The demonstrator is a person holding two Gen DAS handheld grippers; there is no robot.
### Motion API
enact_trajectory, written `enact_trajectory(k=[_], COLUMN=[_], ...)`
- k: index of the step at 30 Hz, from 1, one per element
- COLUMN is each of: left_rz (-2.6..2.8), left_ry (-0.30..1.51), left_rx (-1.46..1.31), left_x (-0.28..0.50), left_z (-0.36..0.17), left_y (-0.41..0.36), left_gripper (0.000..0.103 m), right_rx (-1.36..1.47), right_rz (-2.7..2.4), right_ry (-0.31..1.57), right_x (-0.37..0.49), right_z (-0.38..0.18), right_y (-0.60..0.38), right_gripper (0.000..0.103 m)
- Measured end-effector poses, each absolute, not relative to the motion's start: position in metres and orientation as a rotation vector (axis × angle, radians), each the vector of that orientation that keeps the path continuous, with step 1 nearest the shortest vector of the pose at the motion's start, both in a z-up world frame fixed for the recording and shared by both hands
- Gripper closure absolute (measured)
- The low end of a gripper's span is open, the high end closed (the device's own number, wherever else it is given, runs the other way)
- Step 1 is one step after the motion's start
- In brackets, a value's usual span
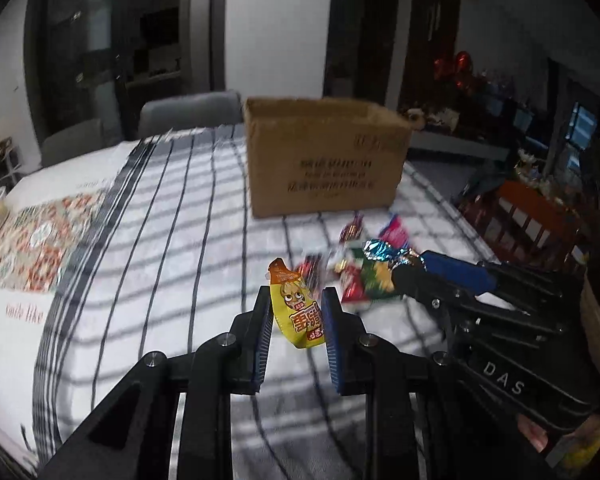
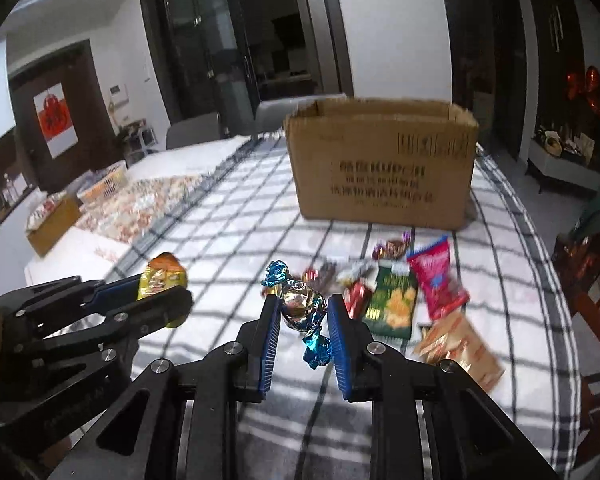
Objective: Organize snacks
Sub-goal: 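Carry both snacks over the cardboard box and open both grippers to drop them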
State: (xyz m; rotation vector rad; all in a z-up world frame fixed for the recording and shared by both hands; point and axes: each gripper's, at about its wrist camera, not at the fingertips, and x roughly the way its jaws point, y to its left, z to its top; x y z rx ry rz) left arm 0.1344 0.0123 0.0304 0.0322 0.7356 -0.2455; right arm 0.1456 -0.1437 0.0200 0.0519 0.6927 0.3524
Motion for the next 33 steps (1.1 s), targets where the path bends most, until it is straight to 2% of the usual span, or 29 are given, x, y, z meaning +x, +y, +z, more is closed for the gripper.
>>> enact_trajectory(k=[17,33], left_rz=[-0.353,-0.382], left_ry=[0.611,0.704], left_rx=[0.141,0.167], left_x=[0.268,0.384], left_z=[0.119,0.088], left_y=[-0.026,-0.053], left_gripper=[0.078,0.078], right_rx=[0.052,0.041], right_rz=[0.243,0.204], right_ry=[0.569,0.627], right_x=[0.260,0.367], right_z=[0.102,0.087], right_y=[-0.179,-0.196], right_gripper=[0.077,0.077])
